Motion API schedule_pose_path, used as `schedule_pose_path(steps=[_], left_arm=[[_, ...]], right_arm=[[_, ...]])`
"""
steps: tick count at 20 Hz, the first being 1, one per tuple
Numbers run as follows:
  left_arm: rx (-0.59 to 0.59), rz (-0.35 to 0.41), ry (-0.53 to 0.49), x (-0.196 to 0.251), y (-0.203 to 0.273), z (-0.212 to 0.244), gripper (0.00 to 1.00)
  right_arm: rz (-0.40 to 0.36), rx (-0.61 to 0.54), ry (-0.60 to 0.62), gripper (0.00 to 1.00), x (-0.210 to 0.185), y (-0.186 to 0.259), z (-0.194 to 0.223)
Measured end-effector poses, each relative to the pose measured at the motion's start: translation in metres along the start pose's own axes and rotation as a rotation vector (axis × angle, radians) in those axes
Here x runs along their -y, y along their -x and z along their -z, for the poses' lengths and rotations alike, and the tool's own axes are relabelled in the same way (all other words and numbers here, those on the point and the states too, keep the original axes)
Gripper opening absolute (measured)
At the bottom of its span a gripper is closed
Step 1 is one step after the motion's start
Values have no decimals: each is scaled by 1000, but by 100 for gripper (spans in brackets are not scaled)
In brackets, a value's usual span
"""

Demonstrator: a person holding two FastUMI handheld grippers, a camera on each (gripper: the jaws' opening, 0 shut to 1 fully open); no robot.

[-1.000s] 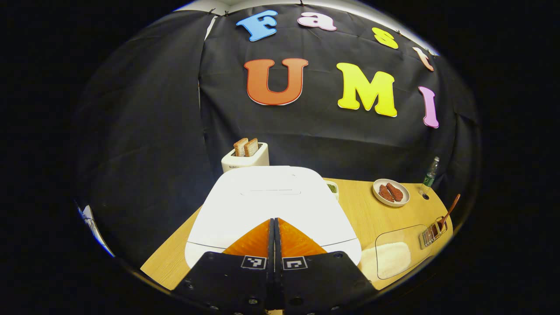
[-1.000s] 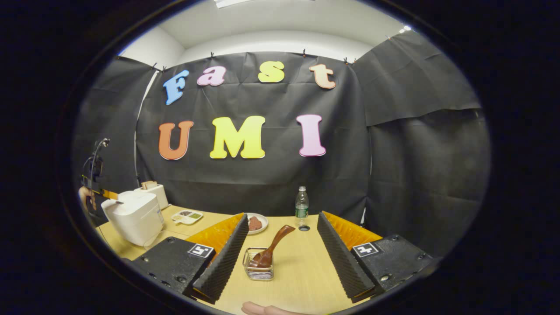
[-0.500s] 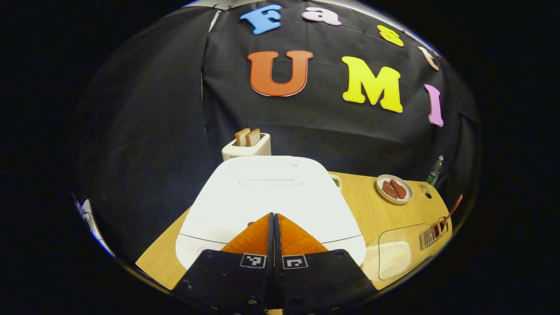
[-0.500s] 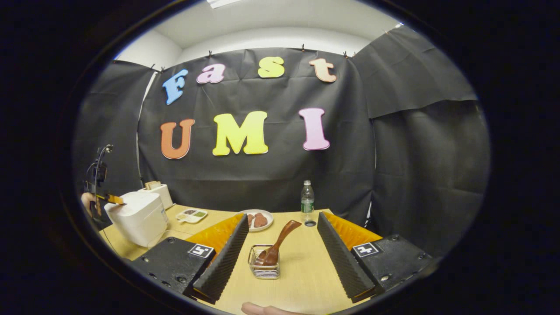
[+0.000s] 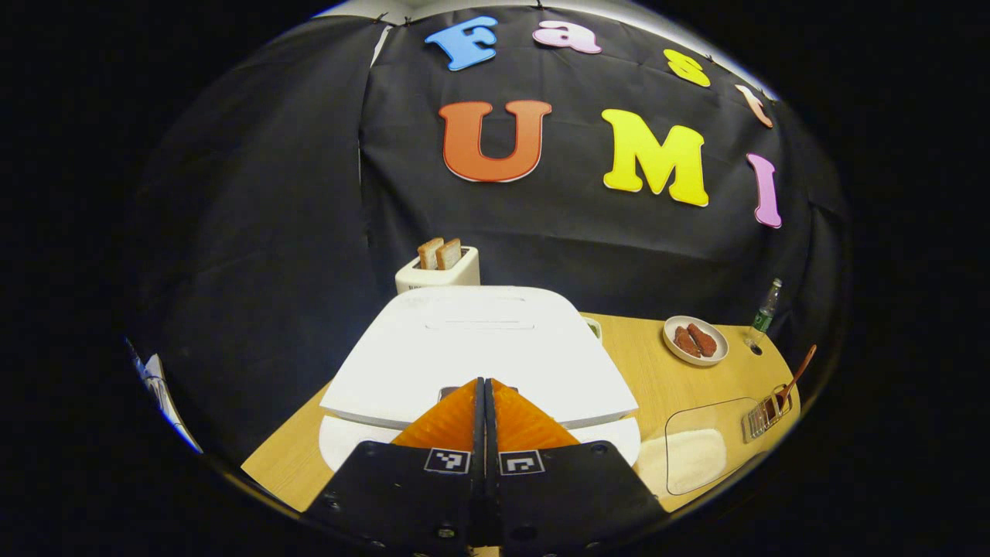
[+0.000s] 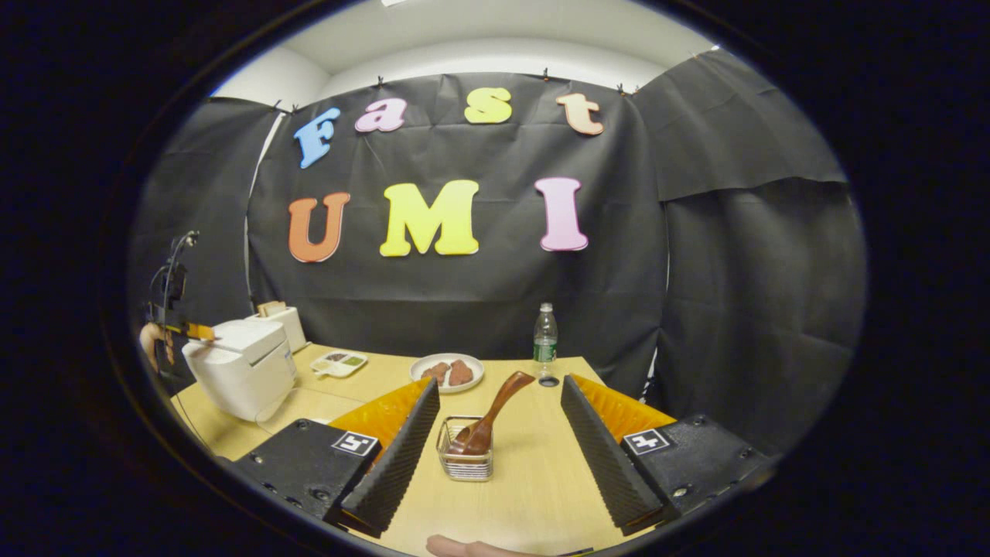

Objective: Close the left gripper, press the button to open the rice cooker; take a wooden spoon from the chopstick holder with the right hand, scoop a spoonful of rice and pour it into the rice cooker, then put the wooden spoon back into the chopstick holder.

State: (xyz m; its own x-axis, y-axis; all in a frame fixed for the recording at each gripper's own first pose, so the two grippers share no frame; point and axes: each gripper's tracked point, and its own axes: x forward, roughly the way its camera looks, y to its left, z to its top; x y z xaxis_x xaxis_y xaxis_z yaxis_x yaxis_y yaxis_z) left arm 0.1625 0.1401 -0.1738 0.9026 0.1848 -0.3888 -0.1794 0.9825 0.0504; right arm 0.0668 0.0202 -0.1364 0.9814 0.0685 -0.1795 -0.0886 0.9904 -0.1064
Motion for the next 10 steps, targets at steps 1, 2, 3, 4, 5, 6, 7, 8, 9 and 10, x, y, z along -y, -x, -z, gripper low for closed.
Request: schedule_pose_path(steps=[1,2,3,4,5,6,7,8,9,10], left_arm=[[29,-7,-15,0,8,-9,0],[61,-11,-32,0,15,-19,0],[51,-8,-27,2,21,-19,0],[51,3,-18,4,30,-17,0],[64,11,-11,5,40,-20,0],[81,15,-2,6,49,-23,0],[95,15,6,5,58,-23,0],[105,16,15,5,67,-23,0],[114,24,30,6,75,-23,0],[120,32,46,8,84,-22,0]], right_arm=[[5,-8,9,96,1,-2,4],[9,-17,15,96,2,-4,10],[4,-22,17,97,0,-7,14],[-16,-14,15,99,-5,-12,16],[-39,-5,11,100,-10,-19,17],[-53,-7,5,100,-10,-26,24],[-55,-26,-1,96,-7,-34,33],[-55,-52,-14,96,-4,-41,44],[-55,-71,-35,96,-2,-46,51],[-56,-77,-53,96,0,-50,53]])
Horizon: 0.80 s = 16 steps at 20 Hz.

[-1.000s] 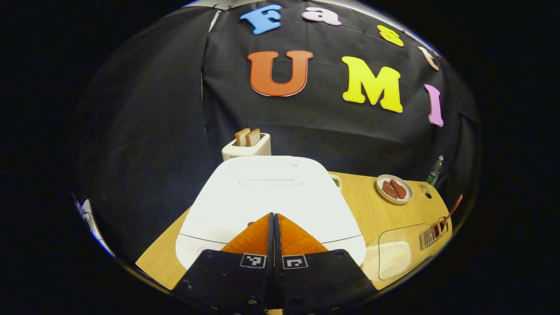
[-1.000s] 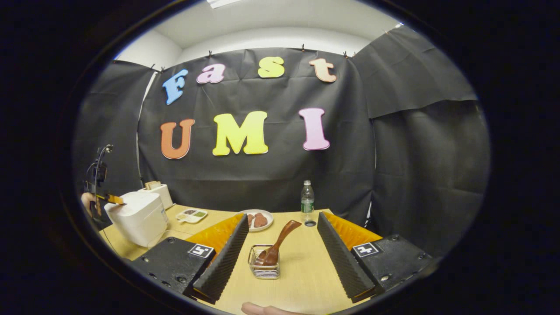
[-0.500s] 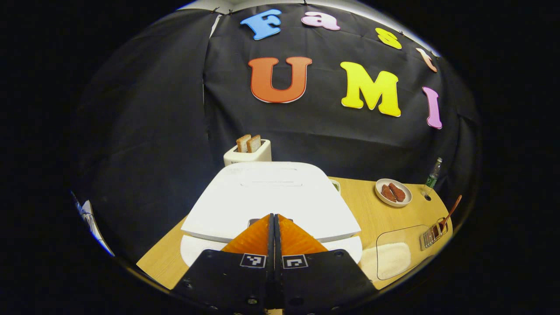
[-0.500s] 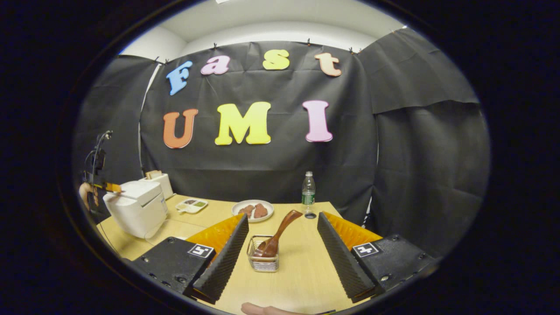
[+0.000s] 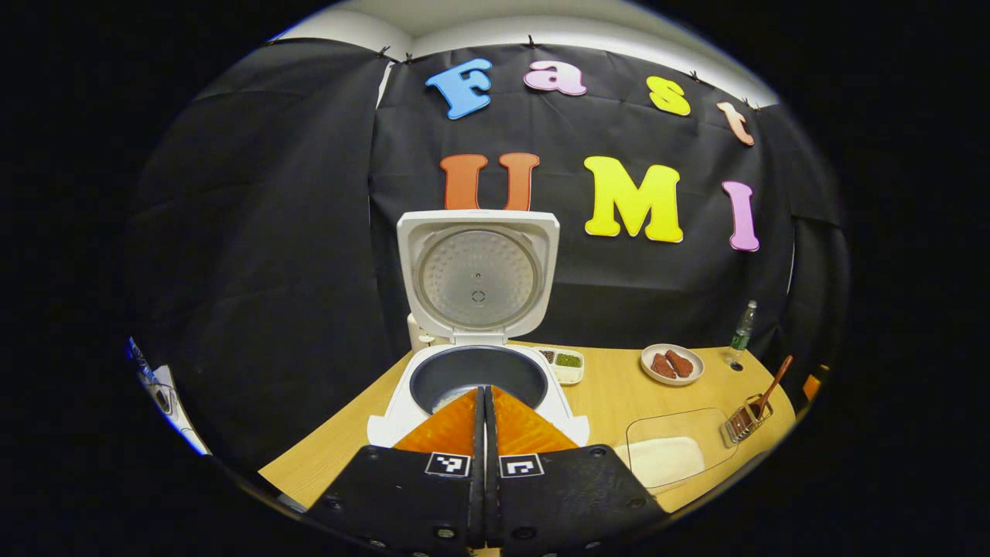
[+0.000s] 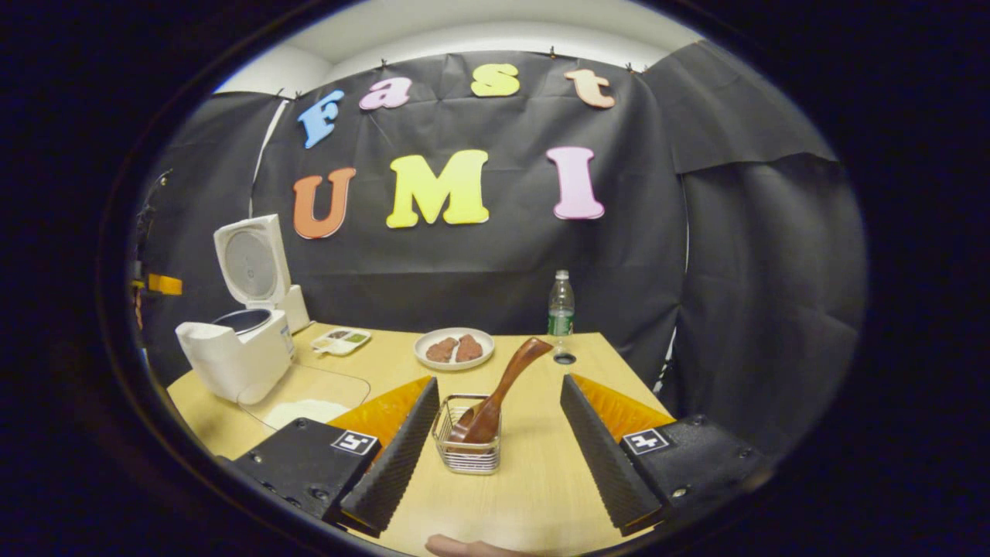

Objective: Close the left gripper, press the button to open the rice cooker; take a wooden spoon from the chopstick holder with the right hand, scoop a spoonful of rice and pour it into the rice cooker, then put the wooden spoon back into the chopstick holder.

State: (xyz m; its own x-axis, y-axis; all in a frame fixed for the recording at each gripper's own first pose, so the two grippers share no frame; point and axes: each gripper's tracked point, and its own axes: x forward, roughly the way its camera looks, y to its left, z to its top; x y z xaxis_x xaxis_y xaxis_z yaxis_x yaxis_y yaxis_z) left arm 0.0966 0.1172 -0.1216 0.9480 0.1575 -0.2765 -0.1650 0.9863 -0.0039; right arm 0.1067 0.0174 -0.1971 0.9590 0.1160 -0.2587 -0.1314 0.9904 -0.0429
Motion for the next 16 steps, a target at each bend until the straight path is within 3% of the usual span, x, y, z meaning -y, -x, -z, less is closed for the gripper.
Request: schedule_pose_path(steps=[2,3,5,6,9,14,15,16], left_arm=[[18,22,26,5,19,-2,0],[37,21,24,7,26,-4,10],[82,0,14,7,45,-8,12],[109,17,5,14,51,-11,24],[164,26,-4,24,72,-10,96],[203,47,-24,41,103,0,93],[220,45,-30,43,110,0,93],[238,49,-34,45,117,2,93]], right_arm=[[-9,6,-16,100,1,-6,2],[-13,6,-22,100,2,-9,3],[-26,8,-31,100,-1,-15,6],[-34,10,-36,100,-2,-17,6],[-43,20,-47,100,-6,-25,4],[-42,28,-46,96,-8,-43,3],[-46,28,-48,100,-8,-48,2],[-47,24,-51,96,-7,-54,4]])
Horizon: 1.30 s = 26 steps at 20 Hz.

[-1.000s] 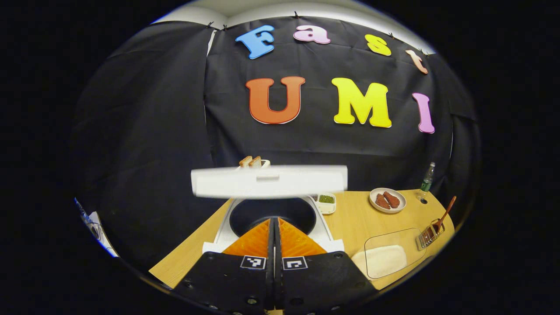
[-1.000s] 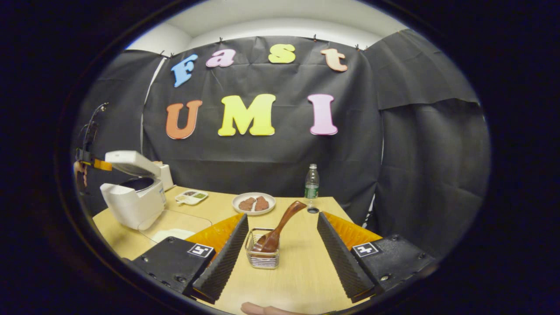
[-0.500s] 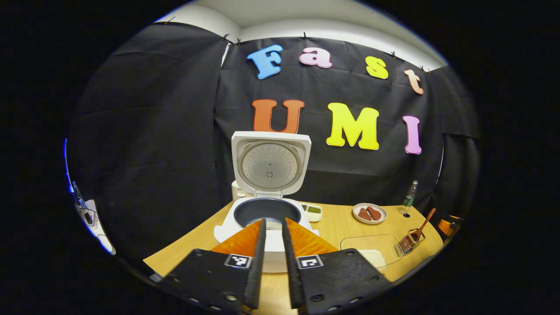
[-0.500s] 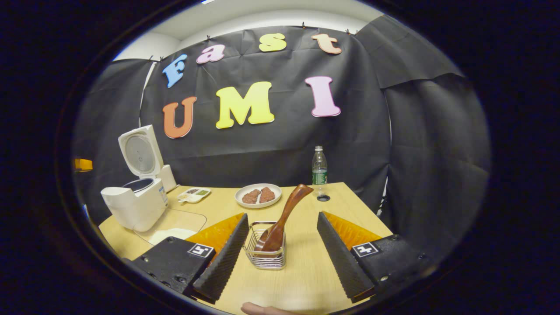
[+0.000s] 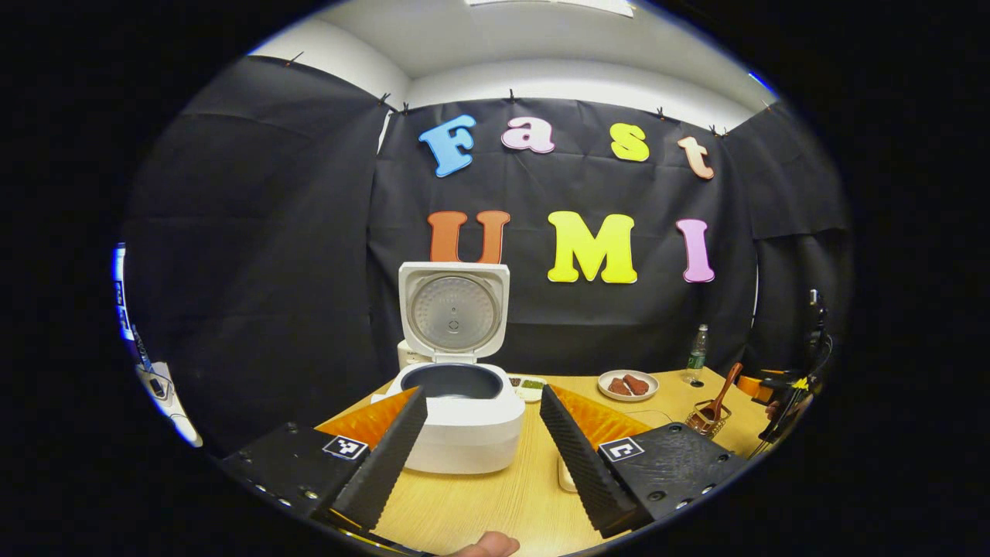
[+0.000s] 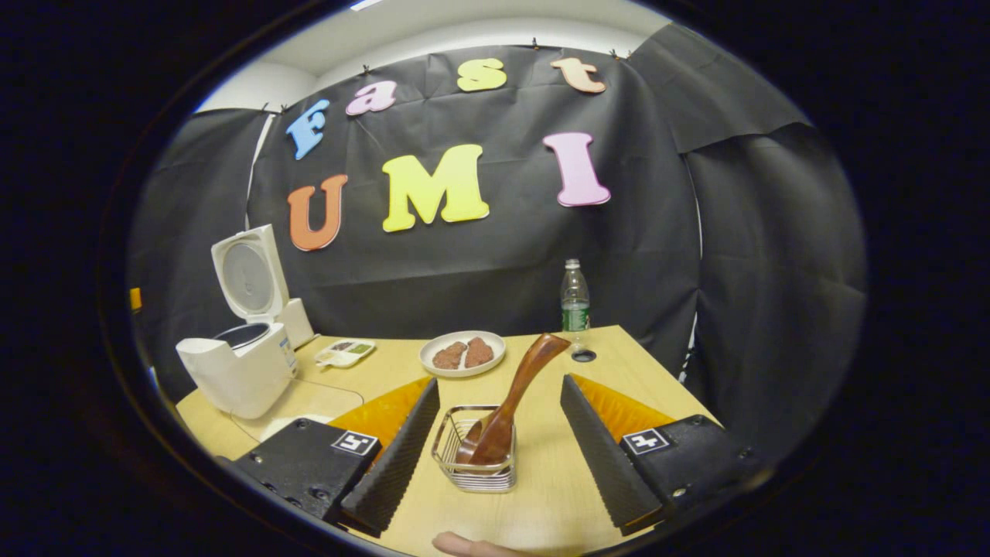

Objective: Close the left gripper, press the button to open the rice cooker; take a wooden spoon from the chopstick holder with the right hand, scoop a spoonful of rice and pour it into the rice cooker, then put the wooden spoon back into the chopstick holder.

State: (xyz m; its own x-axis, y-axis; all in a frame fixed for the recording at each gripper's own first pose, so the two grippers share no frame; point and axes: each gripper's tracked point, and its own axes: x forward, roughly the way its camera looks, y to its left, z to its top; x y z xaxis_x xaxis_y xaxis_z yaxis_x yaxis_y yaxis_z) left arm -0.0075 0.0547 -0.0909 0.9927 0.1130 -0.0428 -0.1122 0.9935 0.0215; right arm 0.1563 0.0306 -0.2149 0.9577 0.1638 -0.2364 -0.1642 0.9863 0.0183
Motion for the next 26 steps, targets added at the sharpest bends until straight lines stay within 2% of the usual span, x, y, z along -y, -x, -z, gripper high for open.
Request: schedule_pose_path(steps=[2,3,4,5,7,8,9,11,12,16,17,18,22,23,24,25,26], left_arm=[[13,10,3,3,12,4,93],[8,21,7,6,17,9,93],[-9,27,10,7,21,17,93],[-14,26,14,7,23,19,93],[-14,26,11,6,26,21,93],[-16,24,9,4,27,23,93],[-15,28,9,5,28,24,93],[-26,30,14,4,27,27,93],[-28,35,17,5,26,29,93],[-50,45,6,9,22,39,93],[-57,47,3,10,19,41,93],[-60,50,2,11,17,43,93],[-90,67,-2,18,11,54,93],[-96,68,-4,18,10,56,93],[-99,72,-4,19,10,58,93],[-105,75,-3,19,8,61,93],[-111,77,-1,20,8,62,93]], right_arm=[[-2,-9,-24,96,1,-13,1],[-9,-18,-42,100,0,-20,2],[-21,-27,-59,95,-3,-25,5],[-28,-36,-75,100,-4,-32,5],[-33,-54,-100,100,-4,-44,9],[-36,-65,-104,100,-4,-48,11],[-47,-71,-107,95,-7,-53,11],[-48,-85,-97,95,-7,-61,14],[-43,-85,-94,100,-5,-64,14],[-39,-102,-103,100,-4,-73,19],[-36,-107,-108,95,-3,-75,20],[-34,-116,-115,100,-2,-78,22],[-29,-188,-151,97,-1,-89,37],[-38,-195,-163,87,-4,-90,39],[-41,-198,-172,94,-5,-91,40],[-28,-202,-182,93,-3,-93,41],[-18,-209,-184,82,-2,-96,45]])
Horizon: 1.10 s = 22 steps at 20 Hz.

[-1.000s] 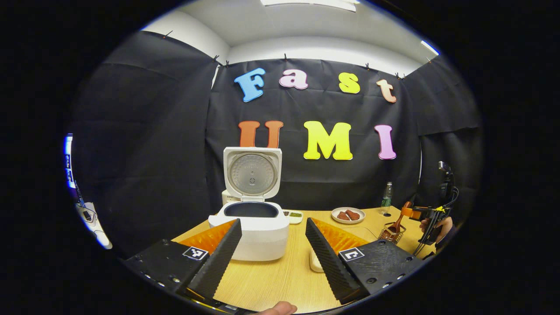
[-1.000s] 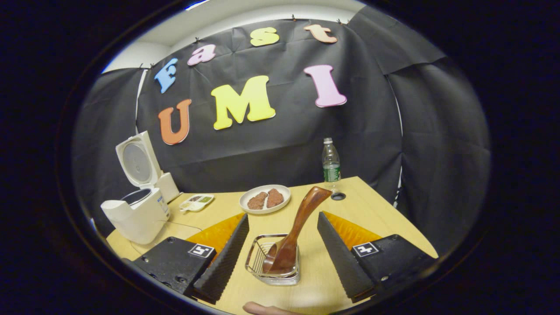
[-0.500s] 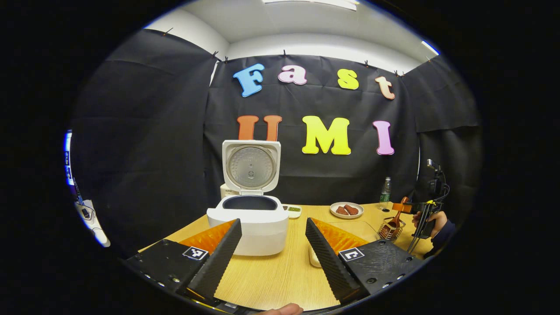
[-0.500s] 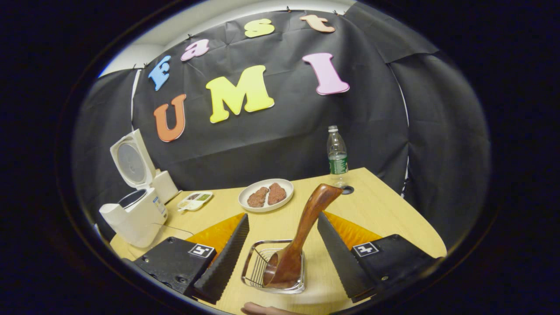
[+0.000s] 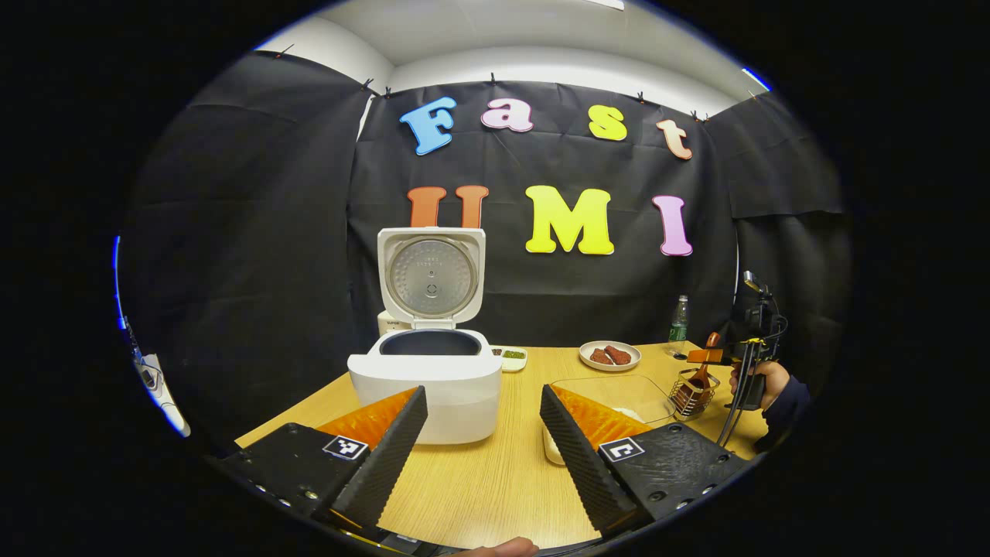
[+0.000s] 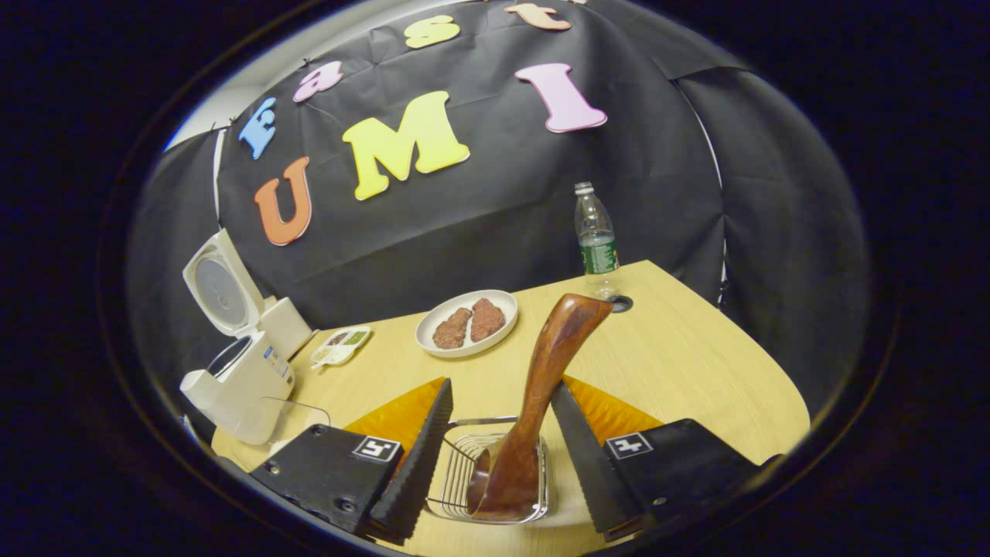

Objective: Close the left gripper, press the button to open the rice cooker; take a wooden spoon from the chopstick holder with the right hand, scoop a spoonful of rice and pour it into the rice cooker, then put the wooden spoon back into the chopstick holder.

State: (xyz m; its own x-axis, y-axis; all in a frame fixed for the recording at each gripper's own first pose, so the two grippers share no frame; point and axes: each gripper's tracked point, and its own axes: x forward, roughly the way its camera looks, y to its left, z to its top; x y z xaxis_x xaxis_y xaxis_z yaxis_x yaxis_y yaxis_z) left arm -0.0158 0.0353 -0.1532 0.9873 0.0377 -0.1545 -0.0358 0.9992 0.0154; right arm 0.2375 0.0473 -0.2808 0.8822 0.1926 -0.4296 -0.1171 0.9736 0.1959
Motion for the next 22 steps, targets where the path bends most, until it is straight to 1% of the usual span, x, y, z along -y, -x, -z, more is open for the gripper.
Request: schedule_pose_path(steps=[3,6,7,8,9,11,13,14,15,16,17,19,22], left_arm=[[-16,-3,2,-3,-1,4,93],[-24,-3,18,-6,0,6,93],[-25,-2,25,-7,1,6,93],[-27,0,31,-8,2,6,93],[-29,1,34,-9,3,7,93],[-35,0,37,-11,5,7,93],[-36,2,39,-13,6,6,93],[-38,2,39,-14,6,6,93],[-40,3,41,-15,5,7,93],[-39,5,42,-16,4,6,93],[-38,8,43,-16,2,6,94],[-34,13,49,-17,0,5,93],[-44,24,56,-18,-4,6,94]], right_arm=[[17,-27,-13,41,1,-7,7],[36,-44,-42,32,4,-10,8],[41,-59,-55,31,5,-11,8],[43,-77,-76,39,6,-11,8],[44,-90,-92,31,5,-11,7],[62,-107,-87,36,10,-9,7],[47,-112,-87,20,7,-8,6],[37,-109,-91,19,6,-7,5],[32,-106,-95,14,7,-4,5],[28,-104,-98,17,7,-2,4],[22,-98,-102,13,7,2,3],[11,-74,-104,13,7,9,-2],[-1,-37,-74,12,7,27,-4]])
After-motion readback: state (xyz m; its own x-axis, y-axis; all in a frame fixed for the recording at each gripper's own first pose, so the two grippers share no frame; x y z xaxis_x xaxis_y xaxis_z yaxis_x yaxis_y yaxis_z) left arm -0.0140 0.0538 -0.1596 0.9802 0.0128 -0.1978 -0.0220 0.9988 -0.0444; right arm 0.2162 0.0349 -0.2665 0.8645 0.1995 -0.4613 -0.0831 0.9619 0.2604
